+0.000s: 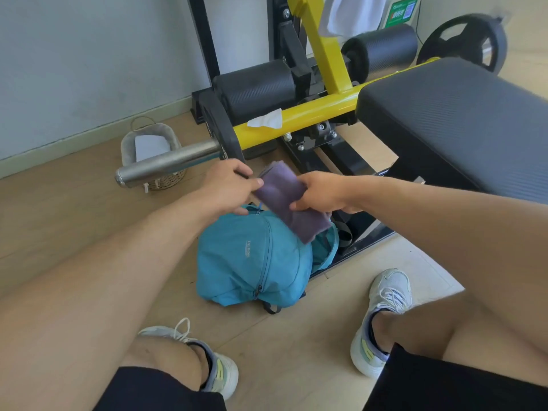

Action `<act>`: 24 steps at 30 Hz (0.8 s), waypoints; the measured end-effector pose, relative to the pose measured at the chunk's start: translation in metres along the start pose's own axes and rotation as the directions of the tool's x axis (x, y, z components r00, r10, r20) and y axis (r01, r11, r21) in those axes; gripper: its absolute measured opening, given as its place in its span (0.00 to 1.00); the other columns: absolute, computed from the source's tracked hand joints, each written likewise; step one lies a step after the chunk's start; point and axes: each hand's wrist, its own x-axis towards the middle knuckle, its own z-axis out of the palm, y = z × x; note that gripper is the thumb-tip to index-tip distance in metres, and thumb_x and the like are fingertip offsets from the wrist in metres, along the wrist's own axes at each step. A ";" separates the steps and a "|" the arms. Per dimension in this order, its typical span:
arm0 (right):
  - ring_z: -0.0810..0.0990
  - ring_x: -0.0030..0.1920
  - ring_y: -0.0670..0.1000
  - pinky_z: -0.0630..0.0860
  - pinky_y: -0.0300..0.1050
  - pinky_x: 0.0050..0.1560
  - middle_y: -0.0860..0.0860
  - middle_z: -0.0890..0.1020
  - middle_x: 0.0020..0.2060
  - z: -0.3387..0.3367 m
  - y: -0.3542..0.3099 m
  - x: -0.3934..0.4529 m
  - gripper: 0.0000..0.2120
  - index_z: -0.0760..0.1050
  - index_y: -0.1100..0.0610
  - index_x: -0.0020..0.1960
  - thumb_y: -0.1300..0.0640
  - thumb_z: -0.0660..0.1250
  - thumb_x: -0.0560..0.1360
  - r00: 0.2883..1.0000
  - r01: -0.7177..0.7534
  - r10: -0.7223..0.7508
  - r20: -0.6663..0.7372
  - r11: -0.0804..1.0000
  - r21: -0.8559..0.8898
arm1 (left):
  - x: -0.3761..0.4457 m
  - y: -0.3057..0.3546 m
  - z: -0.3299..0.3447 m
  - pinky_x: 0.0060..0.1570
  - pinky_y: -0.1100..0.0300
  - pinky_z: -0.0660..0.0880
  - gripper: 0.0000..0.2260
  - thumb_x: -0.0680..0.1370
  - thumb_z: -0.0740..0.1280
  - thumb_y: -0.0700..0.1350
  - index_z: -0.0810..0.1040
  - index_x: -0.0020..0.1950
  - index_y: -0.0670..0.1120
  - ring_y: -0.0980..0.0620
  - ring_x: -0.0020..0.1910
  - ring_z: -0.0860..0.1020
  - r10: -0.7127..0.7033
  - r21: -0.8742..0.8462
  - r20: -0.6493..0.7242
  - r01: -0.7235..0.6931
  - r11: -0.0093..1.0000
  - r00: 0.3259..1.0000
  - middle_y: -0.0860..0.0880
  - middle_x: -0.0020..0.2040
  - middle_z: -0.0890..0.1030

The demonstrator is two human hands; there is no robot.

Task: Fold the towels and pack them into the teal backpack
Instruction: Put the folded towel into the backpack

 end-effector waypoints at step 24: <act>0.84 0.55 0.59 0.82 0.62 0.57 0.55 0.85 0.53 0.173 0.075 0.039 0.16 0.79 0.55 0.59 0.60 0.75 0.73 0.926 -0.373 0.307 0.219 0.658 0.655 | 0.035 -0.046 0.024 0.54 0.51 0.80 0.22 0.81 0.68 0.55 0.74 0.70 0.44 0.46 0.59 0.78 -0.271 0.441 0.239 0.145 0.886 0.932 0.46 0.62 0.77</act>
